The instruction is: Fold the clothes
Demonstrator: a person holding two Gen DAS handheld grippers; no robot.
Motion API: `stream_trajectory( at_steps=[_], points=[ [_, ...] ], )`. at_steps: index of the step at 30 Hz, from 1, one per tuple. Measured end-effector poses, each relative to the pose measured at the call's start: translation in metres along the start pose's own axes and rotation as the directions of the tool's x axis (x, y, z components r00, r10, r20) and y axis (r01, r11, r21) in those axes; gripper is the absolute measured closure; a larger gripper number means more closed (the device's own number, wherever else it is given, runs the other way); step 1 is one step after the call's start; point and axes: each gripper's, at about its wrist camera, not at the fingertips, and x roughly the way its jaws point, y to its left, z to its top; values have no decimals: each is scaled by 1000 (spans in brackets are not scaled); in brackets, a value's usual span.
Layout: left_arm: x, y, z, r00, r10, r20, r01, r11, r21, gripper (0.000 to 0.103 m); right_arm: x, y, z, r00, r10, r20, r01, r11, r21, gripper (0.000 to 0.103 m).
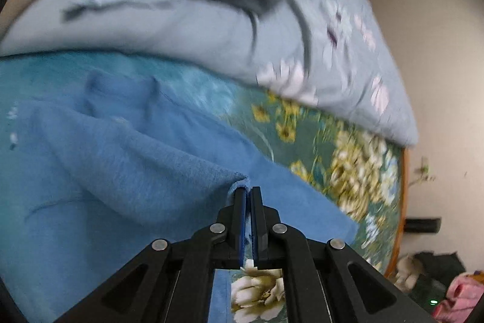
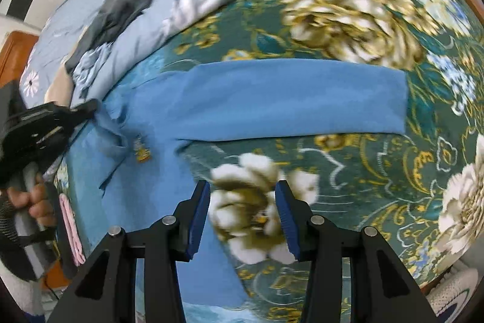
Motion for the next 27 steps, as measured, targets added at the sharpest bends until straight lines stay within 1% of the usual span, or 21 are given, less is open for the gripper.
stream_trajectory(
  at_steps=[2,3,4,5,6,7,10,11,13,14,16,17,19,21,24,25,27],
  points=[
    [16,-3,-2,999,-12,-32,12,1000,12,95,2,-10,0,1000,1,-7,-1,1000,5,57],
    [22,-4,-4,999,-16,-51,17,1000,17,88,3,-12,1,1000,0,-11,0,1000,2,57],
    [24,-4,-6,998,-16,-60,17,1000,21,74,5,-14,2,1000,1,-15,-1,1000,0,57],
    [23,-3,-8,998,-21,-61,23,999,26,66,7,-14,3,1000,2,-20,-2,1000,-3,57],
    [22,-2,-10,998,-27,-63,29,999,31,53,9,-14,4,1000,4,-24,-4,1000,-6,57],
    [19,1,-12,998,-28,-60,30,999,35,50,11,-13,5,1000,6,-29,-7,1000,-10,57],
    [-1,20,-16,1000,5,-26,-4,1000,27,50,19,-6,11,999,26,-41,-27,999,-24,57],
    [-11,33,-17,999,31,-5,-31,999,12,49,23,-2,15,998,36,-45,-37,999,-28,57],
    [-29,63,-22,993,112,37,-112,993,-25,44,30,10,22,997,62,-52,-64,997,-34,57],
    [-37,79,-25,986,156,53,-154,987,-44,43,34,17,26,995,77,-55,-79,996,-37,57],
    [-53,117,-31,966,250,66,-244,966,-83,43,43,32,35,993,105,-62,-107,993,-44,57],
    [-59,137,-33,955,289,62,-282,953,-108,42,48,40,41,991,115,-66,-118,992,-52,57],
    [-68,177,-38,940,340,38,-329,929,-173,42,63,59,55,987,137,-80,-143,987,-69,57],
    [-72,204,-40,937,348,28,-334,916,-224,42,77,73,68,983,159,-92,-166,983,-76,57],
    [-74,229,-41,944,328,28,-308,911,-274,42,102,94,86,978,176,-112,-184,980,-71,57],
    [-73,235,-40,948,318,28,-298,913,-279,41,110,99,91,977,175,-120,-183,981,-62,57],
    [-69,236,-40,955,296,24,-281,926,-253,40,129,105,99,976,167,-140,-172,985,-28,57]
  ],
)
